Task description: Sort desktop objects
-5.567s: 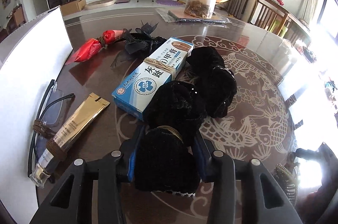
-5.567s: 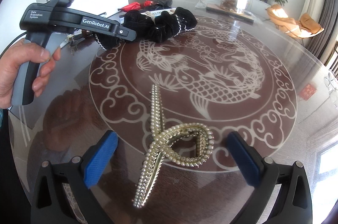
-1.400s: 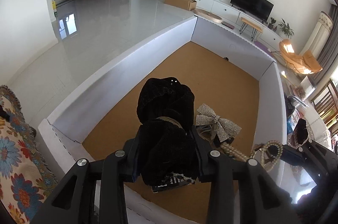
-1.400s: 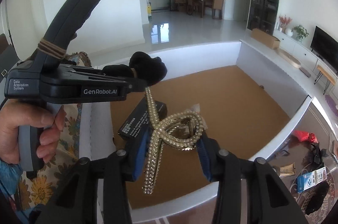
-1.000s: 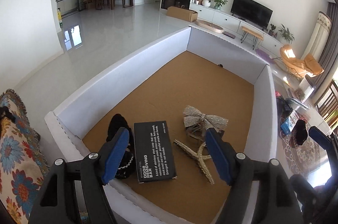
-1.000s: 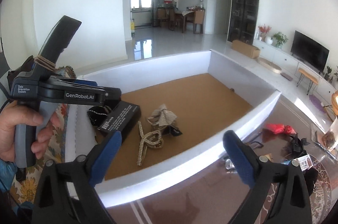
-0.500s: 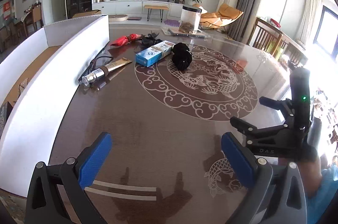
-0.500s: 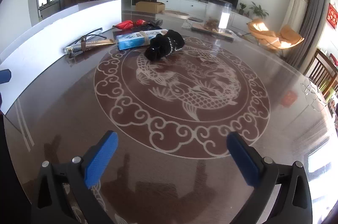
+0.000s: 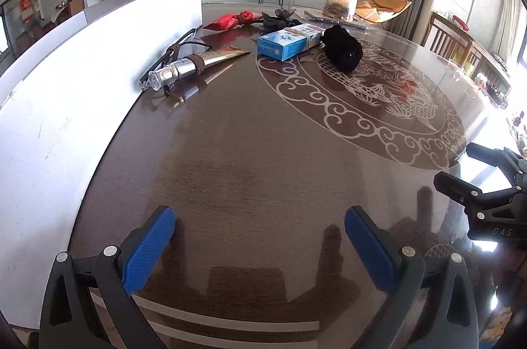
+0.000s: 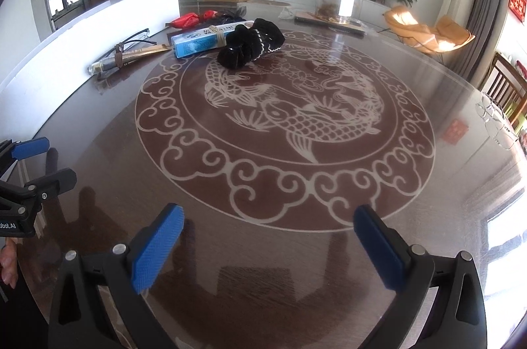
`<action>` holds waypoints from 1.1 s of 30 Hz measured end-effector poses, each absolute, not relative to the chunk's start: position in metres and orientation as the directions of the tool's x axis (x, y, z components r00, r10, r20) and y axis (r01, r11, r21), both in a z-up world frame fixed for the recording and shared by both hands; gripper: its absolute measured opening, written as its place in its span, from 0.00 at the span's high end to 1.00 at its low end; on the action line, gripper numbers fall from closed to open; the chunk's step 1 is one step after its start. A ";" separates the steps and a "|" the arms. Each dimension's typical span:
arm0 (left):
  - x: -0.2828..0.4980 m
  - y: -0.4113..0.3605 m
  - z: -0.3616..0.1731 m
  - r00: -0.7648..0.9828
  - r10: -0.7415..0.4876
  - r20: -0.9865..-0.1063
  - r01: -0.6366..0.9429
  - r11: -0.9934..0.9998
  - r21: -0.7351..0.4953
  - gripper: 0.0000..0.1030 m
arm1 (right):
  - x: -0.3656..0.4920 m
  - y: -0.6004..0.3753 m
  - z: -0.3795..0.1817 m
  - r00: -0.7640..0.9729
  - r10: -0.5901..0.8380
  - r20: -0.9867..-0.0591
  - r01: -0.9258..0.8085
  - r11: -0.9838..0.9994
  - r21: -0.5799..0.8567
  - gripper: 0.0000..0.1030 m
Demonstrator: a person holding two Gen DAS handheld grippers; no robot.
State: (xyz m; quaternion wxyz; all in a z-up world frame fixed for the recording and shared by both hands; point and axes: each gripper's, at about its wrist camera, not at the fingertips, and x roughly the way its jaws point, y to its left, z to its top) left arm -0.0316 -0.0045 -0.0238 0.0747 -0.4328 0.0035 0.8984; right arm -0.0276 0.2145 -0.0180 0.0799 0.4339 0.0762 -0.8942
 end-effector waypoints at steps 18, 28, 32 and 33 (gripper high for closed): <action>-0.033 0.004 -0.029 -0.597 0.086 -0.798 -0.148 -0.989 0.004 0.00 | -0.032 0.217 -0.023 -0.571 -0.117 -0.813 0.219 -0.976 -0.013 0.00; -0.033 0.005 -0.028 -0.599 0.084 -0.796 -0.146 -0.989 0.005 0.00 | -0.031 0.217 -0.023 -0.571 -0.116 -0.813 0.218 -0.976 -0.014 0.00; -0.033 0.005 -0.028 -0.599 0.084 -0.797 -0.145 -0.989 0.005 0.00 | -0.031 0.217 -0.023 -0.571 -0.116 -0.813 0.218 -0.976 -0.014 0.00; -0.033 0.005 -0.028 -0.599 0.084 -0.796 -0.145 -0.989 0.005 0.00 | -0.031 0.217 -0.023 -0.571 -0.116 -0.813 0.218 -0.976 -0.014 0.00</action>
